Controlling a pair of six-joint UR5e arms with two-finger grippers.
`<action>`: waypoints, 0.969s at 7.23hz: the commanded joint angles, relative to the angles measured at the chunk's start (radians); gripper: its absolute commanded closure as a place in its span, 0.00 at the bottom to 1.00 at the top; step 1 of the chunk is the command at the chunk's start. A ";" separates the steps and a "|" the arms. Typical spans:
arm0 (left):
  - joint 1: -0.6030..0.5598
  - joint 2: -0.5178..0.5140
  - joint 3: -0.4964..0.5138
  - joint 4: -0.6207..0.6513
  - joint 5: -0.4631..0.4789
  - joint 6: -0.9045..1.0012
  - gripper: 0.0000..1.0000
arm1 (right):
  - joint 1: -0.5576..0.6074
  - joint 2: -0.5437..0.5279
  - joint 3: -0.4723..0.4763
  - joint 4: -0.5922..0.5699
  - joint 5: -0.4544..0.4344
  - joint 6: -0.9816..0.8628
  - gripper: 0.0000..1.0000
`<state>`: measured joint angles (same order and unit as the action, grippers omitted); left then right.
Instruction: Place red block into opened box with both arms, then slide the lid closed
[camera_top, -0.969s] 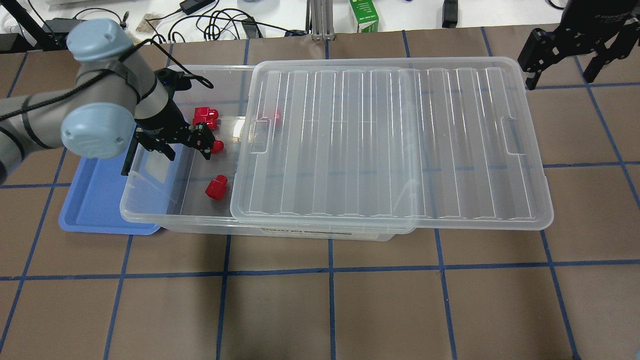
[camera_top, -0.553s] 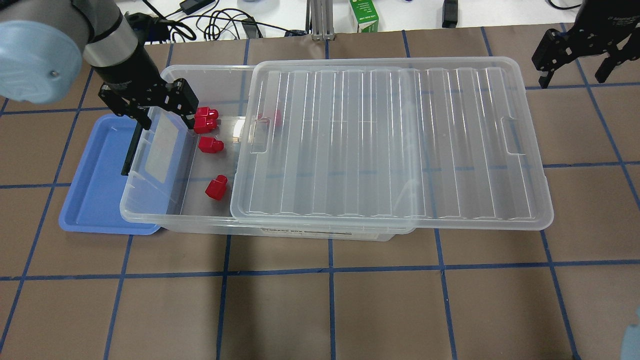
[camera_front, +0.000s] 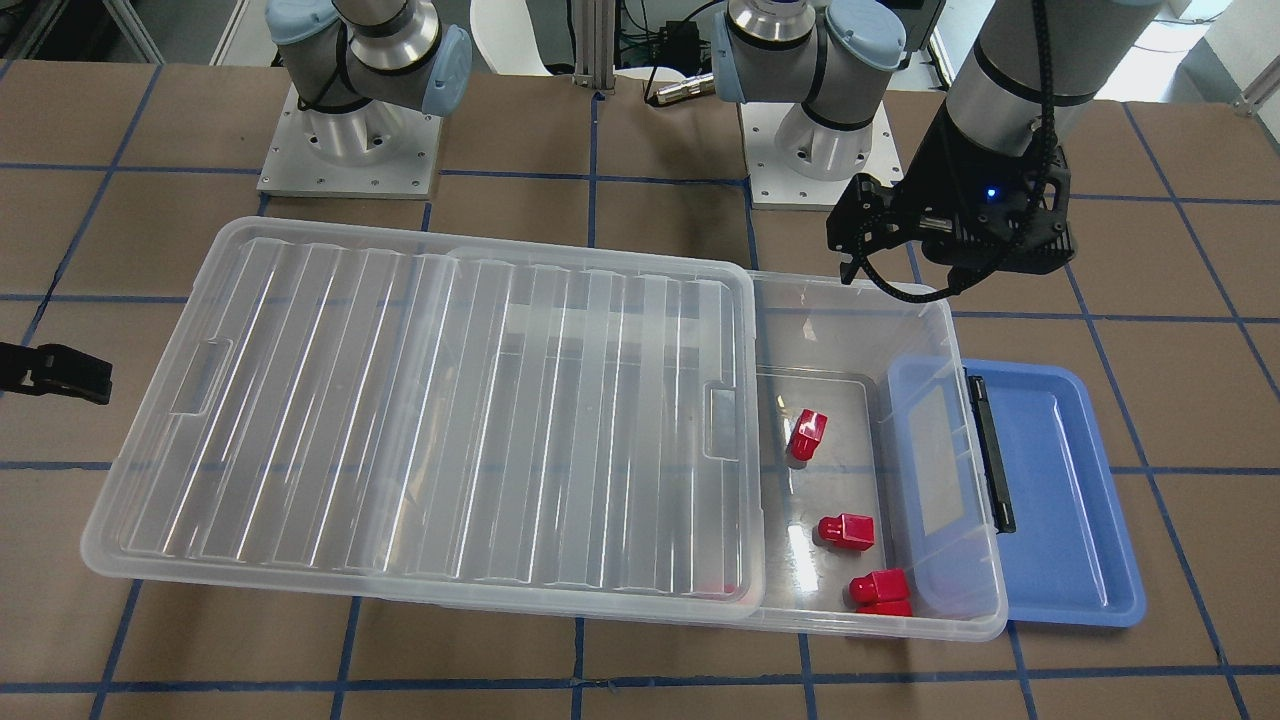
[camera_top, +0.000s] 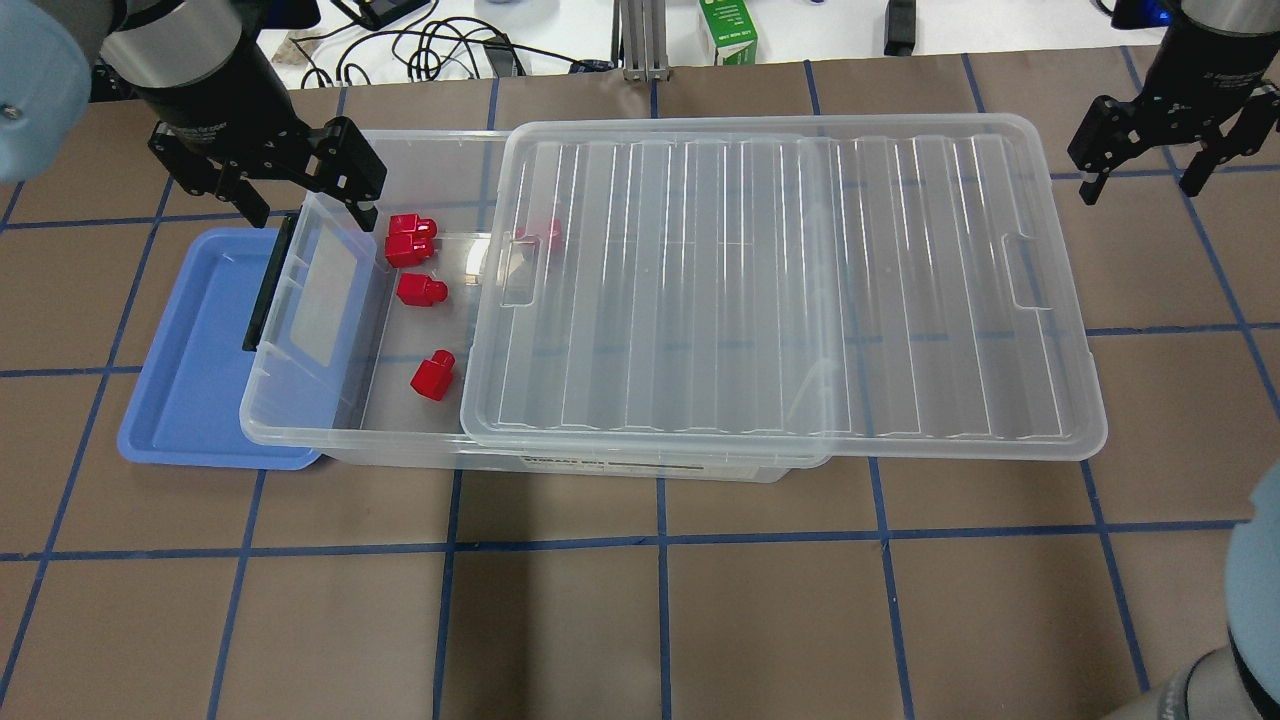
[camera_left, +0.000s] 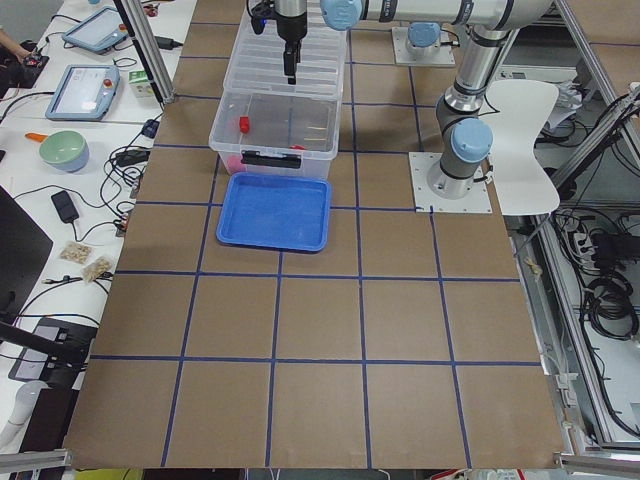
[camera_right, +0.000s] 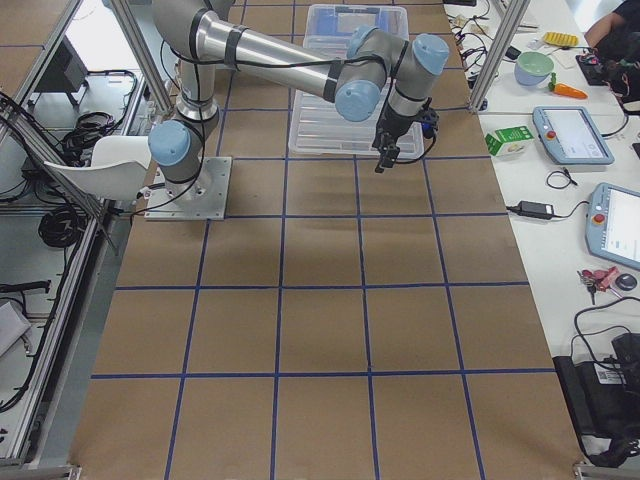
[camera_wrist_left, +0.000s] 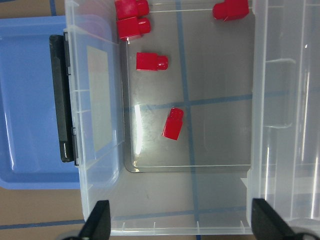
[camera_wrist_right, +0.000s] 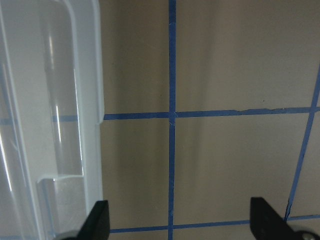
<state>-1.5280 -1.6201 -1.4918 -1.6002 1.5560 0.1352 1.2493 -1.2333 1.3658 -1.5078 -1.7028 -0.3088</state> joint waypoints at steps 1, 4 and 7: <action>0.002 0.003 0.004 0.014 -0.034 -0.003 0.00 | -0.010 -0.008 0.062 -0.023 -0.006 -0.044 0.00; 0.002 0.051 -0.010 -0.003 -0.014 -0.072 0.00 | -0.016 -0.012 0.108 -0.020 -0.008 -0.052 0.00; 0.002 0.054 -0.015 -0.003 0.018 -0.115 0.00 | -0.011 -0.015 0.122 -0.025 -0.005 -0.038 0.00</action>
<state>-1.5262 -1.5683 -1.5048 -1.5973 1.5612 0.0269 1.2343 -1.2472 1.4858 -1.5302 -1.7107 -0.3549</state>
